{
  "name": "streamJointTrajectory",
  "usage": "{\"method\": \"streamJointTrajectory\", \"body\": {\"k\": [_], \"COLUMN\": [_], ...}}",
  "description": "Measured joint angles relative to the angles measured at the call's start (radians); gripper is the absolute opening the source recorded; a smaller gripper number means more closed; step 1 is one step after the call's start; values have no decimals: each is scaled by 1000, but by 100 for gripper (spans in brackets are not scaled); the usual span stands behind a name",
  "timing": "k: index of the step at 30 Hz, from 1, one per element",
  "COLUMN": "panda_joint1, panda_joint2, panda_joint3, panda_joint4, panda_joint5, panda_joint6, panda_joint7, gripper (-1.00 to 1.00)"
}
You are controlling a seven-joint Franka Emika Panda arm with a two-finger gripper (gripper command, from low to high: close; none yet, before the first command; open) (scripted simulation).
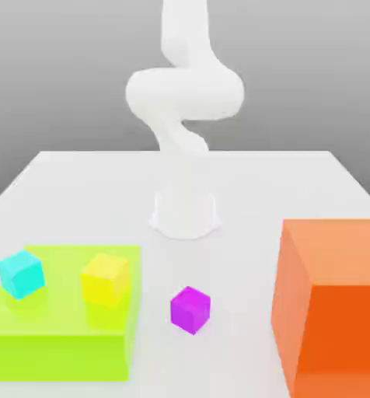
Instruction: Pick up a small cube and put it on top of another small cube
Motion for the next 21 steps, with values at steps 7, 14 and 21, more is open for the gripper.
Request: {"method": "streamJointTrajectory", "body": {"k": [7,14,21], "panda_joint1": [-37,-78,-94], "panda_joint2": [226,469,790], "panda_joint3": [48,117,112], "panda_joint4": [-202,-414,-544], "panda_joint5": [51,71,-58], "panda_joint6": [177,366,613], "panda_joint7": [172,381,639], "gripper": [0,0,0]}}
